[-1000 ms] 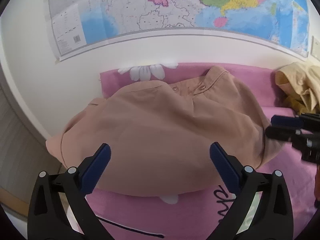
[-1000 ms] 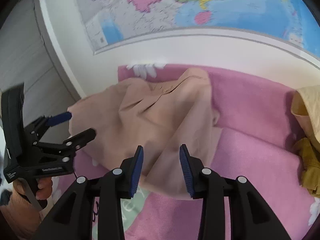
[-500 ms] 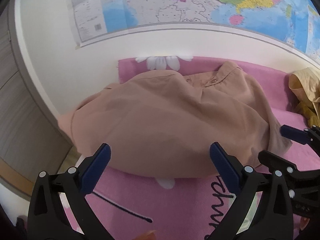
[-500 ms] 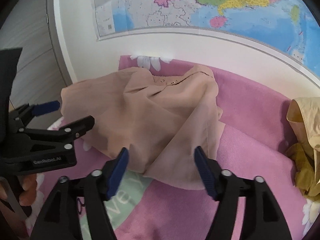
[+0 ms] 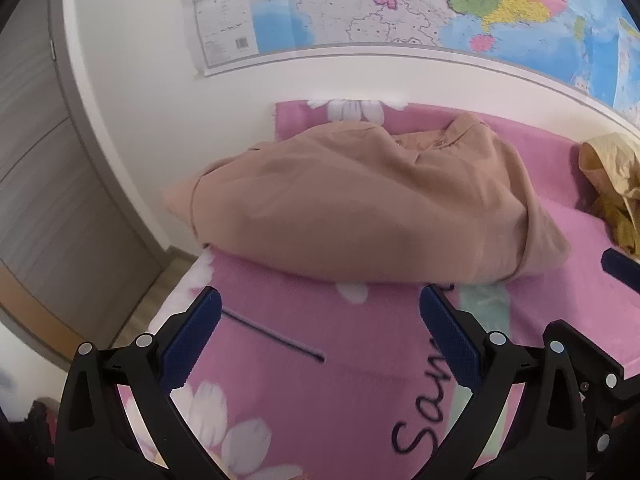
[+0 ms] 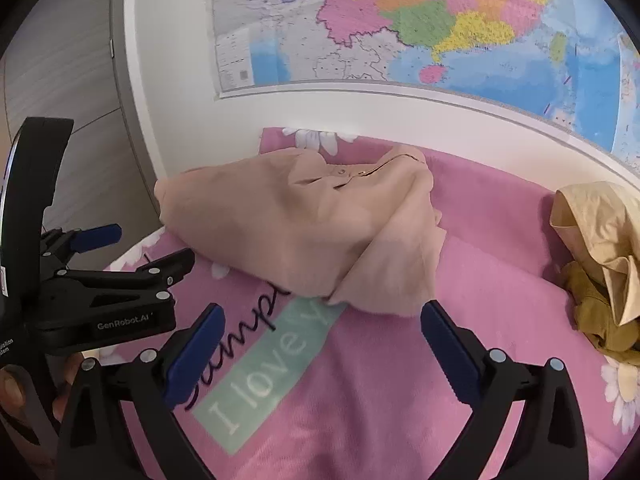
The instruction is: Fold large clothes
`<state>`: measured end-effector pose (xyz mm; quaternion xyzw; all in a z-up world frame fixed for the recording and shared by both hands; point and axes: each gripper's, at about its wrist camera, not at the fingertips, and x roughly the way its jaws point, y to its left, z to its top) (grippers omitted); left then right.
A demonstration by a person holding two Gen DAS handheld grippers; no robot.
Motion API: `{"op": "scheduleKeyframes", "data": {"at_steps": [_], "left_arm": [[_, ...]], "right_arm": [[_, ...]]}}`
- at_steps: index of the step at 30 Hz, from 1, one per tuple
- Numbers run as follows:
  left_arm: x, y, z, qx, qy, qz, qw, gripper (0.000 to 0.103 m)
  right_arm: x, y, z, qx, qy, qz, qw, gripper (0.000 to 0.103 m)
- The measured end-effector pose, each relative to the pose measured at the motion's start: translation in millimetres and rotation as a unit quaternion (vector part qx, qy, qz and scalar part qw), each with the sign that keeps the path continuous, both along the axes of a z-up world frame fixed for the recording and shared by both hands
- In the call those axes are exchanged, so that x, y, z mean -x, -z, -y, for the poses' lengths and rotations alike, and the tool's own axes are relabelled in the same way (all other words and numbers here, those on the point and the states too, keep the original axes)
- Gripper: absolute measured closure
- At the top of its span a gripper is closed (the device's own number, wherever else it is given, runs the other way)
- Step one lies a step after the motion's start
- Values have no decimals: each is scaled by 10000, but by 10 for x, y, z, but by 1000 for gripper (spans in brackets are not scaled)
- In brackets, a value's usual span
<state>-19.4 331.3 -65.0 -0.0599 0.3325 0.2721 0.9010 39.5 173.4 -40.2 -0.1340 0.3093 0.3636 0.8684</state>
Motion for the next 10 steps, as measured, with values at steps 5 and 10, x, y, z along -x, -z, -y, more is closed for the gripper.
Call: {"op": "scheduleKeyframes", "data": {"at_steps": [5,10], "left_arm": [[100,55,158,93,50,-68,9999,5],[165,89,336,242,191,1,9995,5]], "right_arm": [[109,10,105,-2,-35,-1,10000,6],[154,-16,330,-52,61,12,10000,6]]}}
